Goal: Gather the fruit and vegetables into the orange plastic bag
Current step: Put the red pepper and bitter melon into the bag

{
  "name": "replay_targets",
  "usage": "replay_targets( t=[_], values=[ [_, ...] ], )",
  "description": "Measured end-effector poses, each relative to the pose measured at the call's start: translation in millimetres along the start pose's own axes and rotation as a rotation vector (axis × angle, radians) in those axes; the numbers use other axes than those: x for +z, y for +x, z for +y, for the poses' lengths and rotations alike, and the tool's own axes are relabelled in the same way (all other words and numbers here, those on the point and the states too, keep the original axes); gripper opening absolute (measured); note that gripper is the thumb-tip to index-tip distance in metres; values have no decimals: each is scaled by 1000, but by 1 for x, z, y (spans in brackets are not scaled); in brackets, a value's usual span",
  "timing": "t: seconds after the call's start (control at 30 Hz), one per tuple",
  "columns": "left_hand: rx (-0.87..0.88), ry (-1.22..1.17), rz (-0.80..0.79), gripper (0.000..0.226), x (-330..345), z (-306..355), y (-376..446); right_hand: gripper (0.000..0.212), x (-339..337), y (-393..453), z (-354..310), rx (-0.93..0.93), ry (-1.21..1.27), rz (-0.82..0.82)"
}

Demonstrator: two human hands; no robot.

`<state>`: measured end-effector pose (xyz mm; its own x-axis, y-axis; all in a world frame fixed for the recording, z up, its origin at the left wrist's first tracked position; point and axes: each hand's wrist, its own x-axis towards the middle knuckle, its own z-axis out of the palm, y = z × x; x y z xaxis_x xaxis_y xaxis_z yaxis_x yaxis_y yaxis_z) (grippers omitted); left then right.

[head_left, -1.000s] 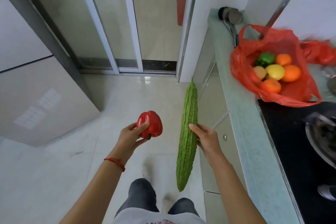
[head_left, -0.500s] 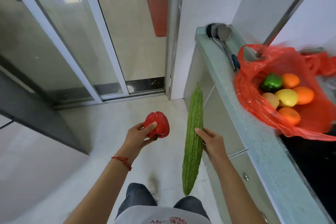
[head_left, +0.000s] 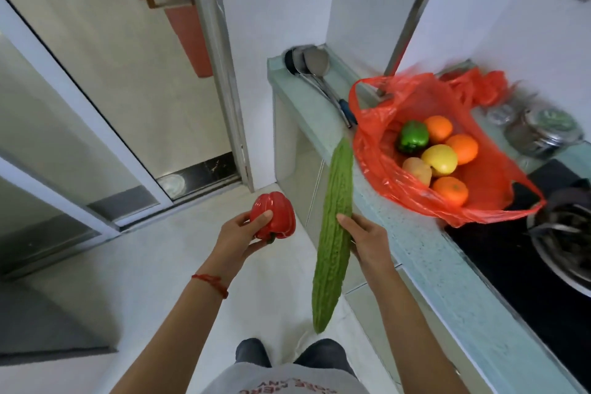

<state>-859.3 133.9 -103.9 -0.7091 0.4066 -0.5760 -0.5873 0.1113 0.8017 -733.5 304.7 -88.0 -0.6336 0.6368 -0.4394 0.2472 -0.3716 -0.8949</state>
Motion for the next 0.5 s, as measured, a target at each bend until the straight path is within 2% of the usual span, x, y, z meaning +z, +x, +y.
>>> replay_targets(
  t=[0.23,0.4,0.5],
  values=[
    [2,75,-166,49,77,29,30,18,-54,18,-24,-43,61,148],
    [3,105,-270,42,128,34,47,7,-94,25,-32,-50,98,275],
    [-6,113,-285,34,154,38,57,16,-111,30,-39,-50,116,330]
  ],
)
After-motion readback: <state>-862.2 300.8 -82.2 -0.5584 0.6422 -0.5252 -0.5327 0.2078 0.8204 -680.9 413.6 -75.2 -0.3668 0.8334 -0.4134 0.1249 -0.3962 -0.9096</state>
